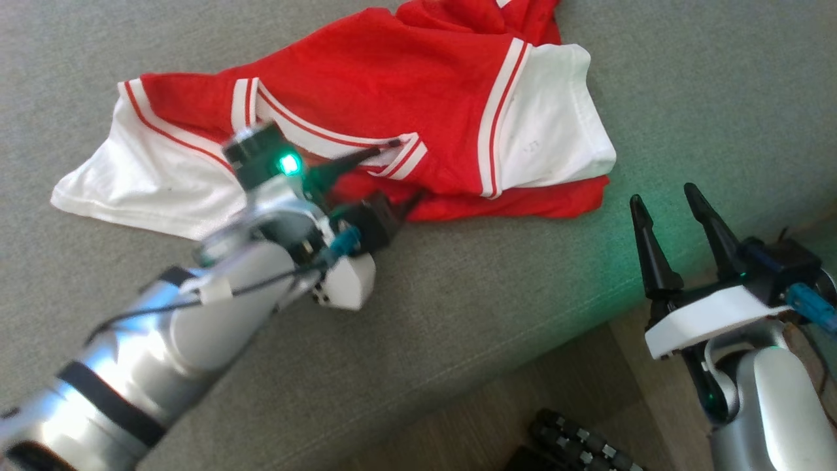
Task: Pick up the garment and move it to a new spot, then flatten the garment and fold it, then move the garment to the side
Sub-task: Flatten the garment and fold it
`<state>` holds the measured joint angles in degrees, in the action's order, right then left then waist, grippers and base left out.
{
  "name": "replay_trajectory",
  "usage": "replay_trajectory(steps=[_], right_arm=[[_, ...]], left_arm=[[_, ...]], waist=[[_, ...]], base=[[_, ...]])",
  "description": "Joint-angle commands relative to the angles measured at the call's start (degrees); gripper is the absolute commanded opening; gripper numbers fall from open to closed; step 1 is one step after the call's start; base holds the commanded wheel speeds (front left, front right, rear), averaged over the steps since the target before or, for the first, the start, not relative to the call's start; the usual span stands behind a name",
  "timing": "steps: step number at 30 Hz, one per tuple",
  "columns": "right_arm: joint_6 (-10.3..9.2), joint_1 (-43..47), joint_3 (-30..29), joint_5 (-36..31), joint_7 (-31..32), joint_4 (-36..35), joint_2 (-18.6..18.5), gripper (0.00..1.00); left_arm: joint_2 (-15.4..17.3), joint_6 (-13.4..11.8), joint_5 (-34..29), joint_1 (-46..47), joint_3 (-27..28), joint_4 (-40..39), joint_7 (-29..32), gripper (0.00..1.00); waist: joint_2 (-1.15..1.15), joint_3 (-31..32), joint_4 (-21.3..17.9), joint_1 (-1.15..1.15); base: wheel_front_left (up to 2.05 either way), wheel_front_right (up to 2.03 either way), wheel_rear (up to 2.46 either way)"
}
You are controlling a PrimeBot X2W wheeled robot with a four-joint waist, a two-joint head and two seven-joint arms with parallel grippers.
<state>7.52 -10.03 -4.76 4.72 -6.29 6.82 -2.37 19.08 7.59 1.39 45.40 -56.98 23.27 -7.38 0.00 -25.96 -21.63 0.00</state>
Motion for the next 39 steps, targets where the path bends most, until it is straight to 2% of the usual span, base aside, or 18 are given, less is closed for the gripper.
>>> replay_trajectory(steps=[1, 2, 3, 4, 5, 9, 13, 18, 20, 23, 26, 27, 28, 33, 39], right_arm=[[-0.03, -1.09, 1.41, 1.03, -1.13, -1.27, -0.51, 1.0], [-0.03, -1.21, 1.65, 1.39, -1.45, -1.05, -0.51, 1.0], [-0.03, -1.33, 1.87, 1.7, -1.79, -0.82, -0.51, 1.0], [-0.03, -1.44, 2.03, 1.92, -2.08, -0.58, -0.51, 1.0], [-0.03, -1.56, 2.15, 2.12, -2.39, -0.35, -0.51, 1.0], [-0.03, -2.1, 2.17, 2.58, -4.05, 0.17, -0.51, 1.0], [-0.03, -2.26, 1.83, 2.27, -4.71, 0.76, -0.51, 1.0], [-0.03, -2.89, 4.28, 3.43, -5.15, 1.24, -0.51, 1.0], [-0.03, -3.26, 5.93, 4.43, -5.49, 1.34, -0.51, 1.0], [-0.03, -3.39, 8.4, 6.19, -6.17, 1.72, -0.51, 1.0], [-0.03, -3.51, 10.78, 7.76, -6.86, 2.37, -0.51, 1.0], [-0.03, -3.57, 11.49, 8.16, -7.07, 2.53, -0.51, 1.0], [-0.03, -3.65, 12.25, 8.62, -7.26, 2.66, -0.51, 1.0], [-0.03, -4.37, 15.35, 10.07, -7.99, 2.97, -0.51, 1.0], [-0.03, -7.8, 17.25, 11.28, -8.33, 4.29, -0.51, 1.0]], left_arm=[[1.63, -0.11, 0.41, 4.43, 1.76, -0.86, 0.39, 1.0], [1.72, -0.1, 0.57, 4.89, 1.8, -0.55, 0.35, 0.85], [1.69, -0.12, 0.9, 5.18, 2.07, -0.29, 0.02, 0.4], [1.53, -0.14, 1.55, 5.27, 2.46, 0.03, -0.32, 0.02], [1.34, -0.13, 2.59, 5.24, 2.86, 0.41, -0.6, 0.0], [1.05, -0.12, 8.97, 5.44, 6.03, 1.44, -2.03, 0.0], [0.72, -0.11, 18.5, 7.62, 12.35, 0.54, -2.12, 0.0], [2.75, -0.41, 26.96, 15.6, 20.99, 2.24, 3.82, 0.0], [4.17, -1.68, 29.44, 19.34, 24.64, 4.45, 6.37, 0.0], [7.24, -3.64, 30.07, 24.8, 27.98, 8.24, 8.72, 0.0], [10.41, -6.15, 28.0, 29.27, 29.66, 12.02, 7.53, 0.0], [10.99, -7.09, 27.72, 30.32, 30.33, 13.51, 6.88, 0.4], [11.51, -8.2, 27.26, 31.25, 30.85, 15.02, 6.05, 1.0], [12.57, -8.25, 26.45, 32.48, 31.13, 19.04, 2.12, 1.0], [14.22, -9.17, 24.98, 27.23, 30.96, 16.74, -5.52, 1.0]], waist=[[0.0, -0.34, -0.2, 0.0], [0.0, -0.43, -0.27, 0.0], [0.0, -0.45, -0.33, 0.0], [0.0, -0.44, -0.37, 0.0], [0.0, -0.4, -0.41, 0.0], [0.0, -0.06, -0.55, 0.0], [0.0, 0.18, -0.48, 0.0], [0.0, -1.13, -1.68, 0.0], [0.0, -2.02, -2.9, 0.0], [0.0, -3.56, -4.78, 0.0], [0.0, -5.19, -6.33, 0.0], [0.0, -5.7, -6.6, 0.0], [0.0, -6.16, -6.78, 0.0], [0.0, -7.2, -5.28, 0.0], [0.0, -5.18, 0.76, 0.0]], base=[[0.0, 0.0, 0.0], [0.0, 0.0, 0.0], [0.0, 0.0, 0.0], [0.0, 0.0, 0.0], [0.0, 0.0, 0.0], [0.0, 0.0, 0.0], [0.0, 0.0, 0.0], [0.0, 0.0, 0.0], [0.0, 0.0, 0.0], [0.0, 0.0, 0.0], [0.0, 0.0, 0.0], [0.0, 0.0, 0.0], [0.0, 0.0, 0.0], [0.0, 0.0, 0.0], [0.0, 0.0, 0.0]])
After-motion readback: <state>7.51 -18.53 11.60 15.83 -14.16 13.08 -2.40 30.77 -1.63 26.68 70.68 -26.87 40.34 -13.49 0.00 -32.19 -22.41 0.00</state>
